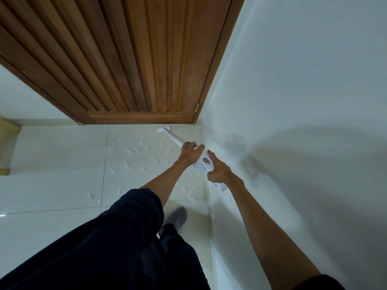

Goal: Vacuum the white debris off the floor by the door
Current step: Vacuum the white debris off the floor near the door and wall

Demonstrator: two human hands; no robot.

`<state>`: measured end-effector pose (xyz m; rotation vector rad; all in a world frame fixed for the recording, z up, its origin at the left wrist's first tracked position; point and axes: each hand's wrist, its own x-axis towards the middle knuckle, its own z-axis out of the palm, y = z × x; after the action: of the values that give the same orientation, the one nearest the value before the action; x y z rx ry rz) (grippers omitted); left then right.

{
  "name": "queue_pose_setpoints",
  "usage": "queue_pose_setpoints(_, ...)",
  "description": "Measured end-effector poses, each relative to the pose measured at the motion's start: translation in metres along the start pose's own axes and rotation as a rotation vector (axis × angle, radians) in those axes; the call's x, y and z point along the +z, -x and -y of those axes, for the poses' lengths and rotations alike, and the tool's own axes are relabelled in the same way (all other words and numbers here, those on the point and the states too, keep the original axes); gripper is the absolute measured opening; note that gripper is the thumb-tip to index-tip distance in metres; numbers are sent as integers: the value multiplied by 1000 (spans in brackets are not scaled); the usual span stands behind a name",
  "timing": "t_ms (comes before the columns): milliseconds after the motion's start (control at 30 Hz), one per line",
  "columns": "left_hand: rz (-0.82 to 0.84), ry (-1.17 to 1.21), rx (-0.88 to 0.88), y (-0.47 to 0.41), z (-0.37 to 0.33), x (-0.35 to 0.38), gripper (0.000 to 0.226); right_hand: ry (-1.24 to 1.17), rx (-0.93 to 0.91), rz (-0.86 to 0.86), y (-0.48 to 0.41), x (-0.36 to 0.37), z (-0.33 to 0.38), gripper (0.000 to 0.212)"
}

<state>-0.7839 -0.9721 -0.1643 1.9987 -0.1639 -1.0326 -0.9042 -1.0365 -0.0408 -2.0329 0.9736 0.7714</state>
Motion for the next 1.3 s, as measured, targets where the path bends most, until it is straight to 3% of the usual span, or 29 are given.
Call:
queue_pose_setpoints(233, -15, 53, -21, 3, 1, -7, 31, -45, 11, 17, 0, 7, 10, 77)
queue_pose_setpoints(367, 3, 66, -72, 2, 11, 7, 78, -25, 13, 38, 14, -1, -1, 83)
queue_pose_setpoints(433, 21, 68, -94, -2, 13, 19, 89, -7, 17, 44, 20, -9, -9, 88)
queue_pose_setpoints(733, 64, 26, -37, 5, -15, 23, 73, -40, 38, -3, 20, -19, -12, 85)
queue_pose_setpoints(1100, 46, -19, -13, -13, -13, 21, 77, -70, 41, -7, 14, -17, -4, 84)
queue_pose_setpoints(1300, 129, -39, -33, -14, -16, 43, 88, -113, 59, -59, 24, -20, -20, 84)
